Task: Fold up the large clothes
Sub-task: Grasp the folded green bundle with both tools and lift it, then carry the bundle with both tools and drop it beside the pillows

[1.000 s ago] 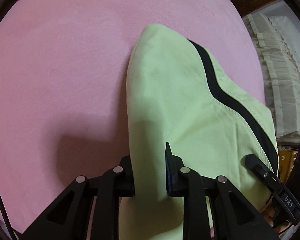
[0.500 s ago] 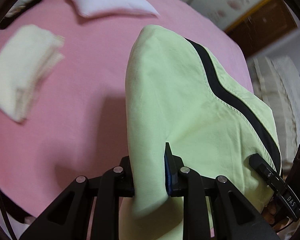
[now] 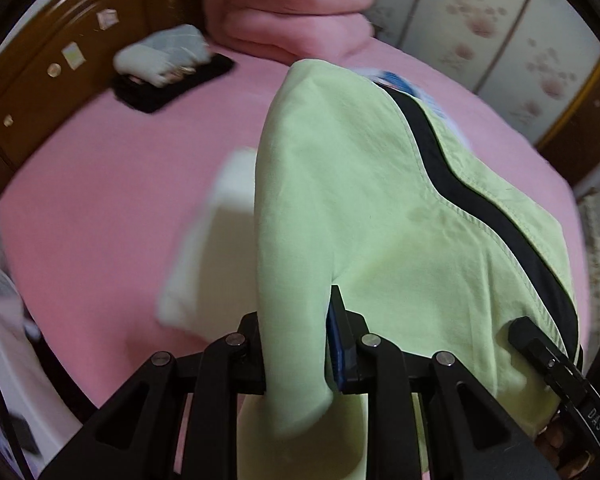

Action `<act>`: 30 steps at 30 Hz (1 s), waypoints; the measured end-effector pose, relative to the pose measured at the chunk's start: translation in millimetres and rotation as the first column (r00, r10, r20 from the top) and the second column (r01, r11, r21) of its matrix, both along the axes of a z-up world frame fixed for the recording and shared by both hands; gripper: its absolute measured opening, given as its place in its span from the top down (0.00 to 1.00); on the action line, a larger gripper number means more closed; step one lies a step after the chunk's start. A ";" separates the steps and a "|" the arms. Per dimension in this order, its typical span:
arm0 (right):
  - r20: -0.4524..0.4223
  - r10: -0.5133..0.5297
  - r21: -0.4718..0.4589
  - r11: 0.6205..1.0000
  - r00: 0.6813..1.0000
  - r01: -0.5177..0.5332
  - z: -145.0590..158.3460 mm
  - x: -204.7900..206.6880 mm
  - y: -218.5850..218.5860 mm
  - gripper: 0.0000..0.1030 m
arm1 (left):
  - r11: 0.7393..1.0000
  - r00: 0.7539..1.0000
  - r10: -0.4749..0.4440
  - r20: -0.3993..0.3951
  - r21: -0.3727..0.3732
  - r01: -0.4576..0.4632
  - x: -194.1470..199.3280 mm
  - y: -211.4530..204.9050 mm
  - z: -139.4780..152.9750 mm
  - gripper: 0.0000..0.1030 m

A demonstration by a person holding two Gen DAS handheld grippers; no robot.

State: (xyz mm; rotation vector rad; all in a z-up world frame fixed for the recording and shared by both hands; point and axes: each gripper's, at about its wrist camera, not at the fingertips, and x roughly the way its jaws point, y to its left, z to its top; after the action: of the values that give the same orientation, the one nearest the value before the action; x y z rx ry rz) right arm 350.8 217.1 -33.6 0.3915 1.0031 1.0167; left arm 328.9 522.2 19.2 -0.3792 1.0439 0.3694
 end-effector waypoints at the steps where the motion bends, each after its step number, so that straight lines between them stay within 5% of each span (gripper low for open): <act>1: -0.006 -0.002 0.009 1.000 1.000 0.002 -9.1 6.7 15.3 0.91 | 1.000 1.000 0.001 -0.008 0.016 -0.001 8.5 21.7 -13.7 0.80; 4: -0.055 -0.027 0.013 1.000 0.998 0.028 -66.0 27.3 60.8 0.91 | 1.000 1.000 -0.008 -0.025 0.016 0.009 44.3 65.4 -71.4 0.79; 6: -0.081 -0.056 -0.062 0.997 0.995 0.051 -116.0 41.6 89.1 0.91 | 0.999 0.999 -0.022 -0.043 -0.027 0.021 63.4 88.3 -133.1 0.78; 8: -0.176 -0.090 -0.173 0.983 0.980 0.059 -179.4 55.5 110.8 0.89 | 0.998 0.996 -0.033 -0.088 -0.060 0.028 77.7 109.6 -186.0 0.63; 10: -0.169 -0.106 -0.226 0.972 0.980 0.066 -211.5 60.5 114.6 0.82 | 0.995 0.999 -0.036 -0.002 -0.096 0.036 77.9 124.3 -197.0 0.57; 12: -0.180 -0.090 -0.177 0.982 0.979 0.057 -218.0 64.4 108.5 0.78 | 0.985 0.998 -0.035 0.060 -0.164 0.044 73.4 138.8 -205.4 0.54; 15: -0.238 -0.053 -0.141 0.990 0.970 0.019 -223.6 70.3 97.0 0.59 | 0.985 0.992 -0.069 0.104 -0.152 0.084 64.3 145.6 -215.2 0.46; 18: -0.256 -0.026 -0.146 0.989 0.966 -0.012 -218.5 63.5 89.7 0.54 | 0.982 0.985 -0.069 0.158 -0.166 0.095 57.0 152.3 -221.7 0.43; 23: -0.043 0.081 -0.219 0.972 0.996 -0.089 -205.3 29.1 96.5 0.49 | 0.966 0.962 -0.009 0.271 -0.247 0.078 29.1 158.5 -230.0 0.30; 26: 0.085 0.104 -0.276 0.958 0.991 -0.077 -200.1 17.5 102.7 0.44 | 0.974 0.952 0.021 0.304 -0.219 0.048 11.8 158.3 -231.0 0.26; 30: 0.100 -0.011 -0.355 0.934 0.995 0.047 -202.6 -4.5 86.9 0.10 | 0.991 0.954 0.073 0.292 -0.126 -0.037 4.0 141.2 -231.4 0.13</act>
State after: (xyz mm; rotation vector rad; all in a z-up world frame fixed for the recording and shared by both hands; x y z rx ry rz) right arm 346.3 304.1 -236.3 0.0549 1.0662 0.7968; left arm 332.9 663.4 -212.2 -0.5546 0.7643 0.2893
